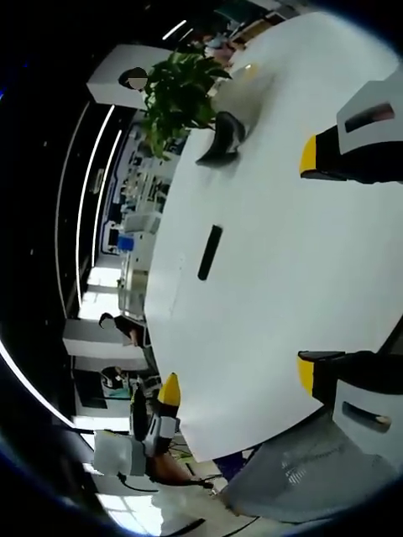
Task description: Press the specified remote control buttons in sequence, fully releasing each button before pressing the next.
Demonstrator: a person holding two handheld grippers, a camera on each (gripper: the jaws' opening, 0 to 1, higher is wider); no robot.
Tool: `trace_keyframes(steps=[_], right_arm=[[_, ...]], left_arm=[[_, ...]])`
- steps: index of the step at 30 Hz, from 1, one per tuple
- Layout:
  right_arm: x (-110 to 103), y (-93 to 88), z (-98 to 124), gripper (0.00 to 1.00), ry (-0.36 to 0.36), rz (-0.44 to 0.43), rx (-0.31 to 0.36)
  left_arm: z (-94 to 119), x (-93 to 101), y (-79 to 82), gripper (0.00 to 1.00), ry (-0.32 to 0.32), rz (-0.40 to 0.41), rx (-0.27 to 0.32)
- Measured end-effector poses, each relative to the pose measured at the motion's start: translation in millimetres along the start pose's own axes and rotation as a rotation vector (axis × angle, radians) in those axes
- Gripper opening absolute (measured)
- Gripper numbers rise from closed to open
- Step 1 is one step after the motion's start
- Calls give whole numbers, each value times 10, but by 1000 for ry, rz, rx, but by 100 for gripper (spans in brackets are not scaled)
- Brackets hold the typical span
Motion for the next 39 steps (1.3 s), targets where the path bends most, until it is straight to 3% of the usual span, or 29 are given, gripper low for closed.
trace_keyframes(steps=[11,27,30,33,36,39], right_arm=[[19,0,-1,81,1,-21,3],[6,-6,-37,79,18,-18,-24],[10,-9,-43,79,17,-19,-30],[17,-11,-45,79,15,-27,-30],[19,-17,-50,78,15,-28,-36],[19,-20,-53,78,15,-29,-39]], left_arm=[[-647,-5,225,92,-136,-102,-49],[-1594,39,292,78,-333,-147,-193],[-1701,58,313,75,-347,-176,-201],[-1837,91,274,73,-379,-205,-260],[-1980,108,229,61,-378,-234,-290],[-2099,142,204,60,-405,-243,-327]])
Point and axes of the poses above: the point that each gripper's makers call its tool centre point, and the gripper's own axes: z roughly backward along the fingers, x roughly to its right, y roughly out of its top, the point moved 10 cm from there along z, roughly backward along the fingers, and after that the axes turned 1 degree about z, right-handed, at the moved point
